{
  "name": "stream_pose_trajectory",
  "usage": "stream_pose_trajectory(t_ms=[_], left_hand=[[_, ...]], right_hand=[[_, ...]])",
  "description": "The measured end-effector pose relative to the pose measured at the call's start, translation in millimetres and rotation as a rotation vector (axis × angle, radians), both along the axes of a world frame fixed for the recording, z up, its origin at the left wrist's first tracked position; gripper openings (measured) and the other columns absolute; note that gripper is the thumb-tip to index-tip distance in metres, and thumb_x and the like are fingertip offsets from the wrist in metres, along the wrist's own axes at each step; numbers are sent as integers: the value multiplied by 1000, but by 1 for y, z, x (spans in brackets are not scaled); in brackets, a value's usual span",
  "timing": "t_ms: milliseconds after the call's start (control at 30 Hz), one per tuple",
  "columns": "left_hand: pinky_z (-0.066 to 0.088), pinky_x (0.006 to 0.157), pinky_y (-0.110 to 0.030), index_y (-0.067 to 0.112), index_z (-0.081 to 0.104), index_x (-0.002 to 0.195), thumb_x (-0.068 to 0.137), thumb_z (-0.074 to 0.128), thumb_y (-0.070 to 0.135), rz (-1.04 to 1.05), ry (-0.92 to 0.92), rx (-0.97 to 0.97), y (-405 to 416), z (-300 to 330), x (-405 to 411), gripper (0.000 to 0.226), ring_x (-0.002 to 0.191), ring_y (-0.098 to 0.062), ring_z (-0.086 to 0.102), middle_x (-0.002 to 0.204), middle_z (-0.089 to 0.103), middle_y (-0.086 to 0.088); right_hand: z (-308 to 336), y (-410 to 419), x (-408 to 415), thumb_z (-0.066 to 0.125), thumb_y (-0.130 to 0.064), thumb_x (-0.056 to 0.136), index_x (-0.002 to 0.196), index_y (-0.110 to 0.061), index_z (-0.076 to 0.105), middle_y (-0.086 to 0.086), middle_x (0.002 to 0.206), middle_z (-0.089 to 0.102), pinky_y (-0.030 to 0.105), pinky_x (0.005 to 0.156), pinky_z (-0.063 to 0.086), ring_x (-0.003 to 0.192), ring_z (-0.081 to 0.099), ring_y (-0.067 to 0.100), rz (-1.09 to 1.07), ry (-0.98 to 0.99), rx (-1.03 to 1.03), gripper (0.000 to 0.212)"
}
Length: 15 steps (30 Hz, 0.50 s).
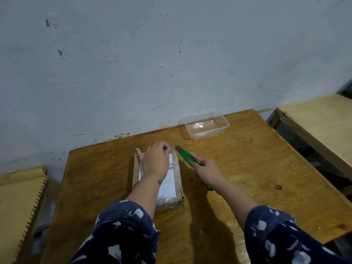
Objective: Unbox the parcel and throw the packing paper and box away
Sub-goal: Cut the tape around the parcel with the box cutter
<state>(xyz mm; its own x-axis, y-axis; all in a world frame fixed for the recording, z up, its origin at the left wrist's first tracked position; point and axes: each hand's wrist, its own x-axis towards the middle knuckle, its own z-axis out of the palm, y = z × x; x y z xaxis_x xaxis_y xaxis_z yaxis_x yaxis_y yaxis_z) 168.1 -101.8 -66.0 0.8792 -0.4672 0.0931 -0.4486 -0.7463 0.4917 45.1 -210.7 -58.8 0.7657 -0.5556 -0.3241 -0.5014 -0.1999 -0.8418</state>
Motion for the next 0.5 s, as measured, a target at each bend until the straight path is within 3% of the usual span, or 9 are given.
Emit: stream_pose_trajectory(t_ms=[167,333,500], left_hand=[[1,116,-51,33,56,86,97,50,33,36,-10,-79,0,-1,0,12,97,-13,59,93,62,16],[-1,118,-50,30,56,85,98,49,29,44,-2,-144,1,-2,-1,15,83,-10,57,88,63,13],[13,121,-45,23,58,87,98,48,26,27,25,-218,1,-2,-1,15,80,-13,58,90,66,6]], right_hand=[[-4,-3,-2,46,-19,98,137,-37,46,-21,73,39,17,45,36,55,45,2,10,-12,-29,43],[-5,-4,-5,47,-19,97,136,-37,47,-22,75,41,18,47,38,58,48,2,16,6,-57,43],[-5,-3,-7,48,-19,97,135,-38,48,-19,73,44,22,45,40,53,50,8,18,16,-42,43]])
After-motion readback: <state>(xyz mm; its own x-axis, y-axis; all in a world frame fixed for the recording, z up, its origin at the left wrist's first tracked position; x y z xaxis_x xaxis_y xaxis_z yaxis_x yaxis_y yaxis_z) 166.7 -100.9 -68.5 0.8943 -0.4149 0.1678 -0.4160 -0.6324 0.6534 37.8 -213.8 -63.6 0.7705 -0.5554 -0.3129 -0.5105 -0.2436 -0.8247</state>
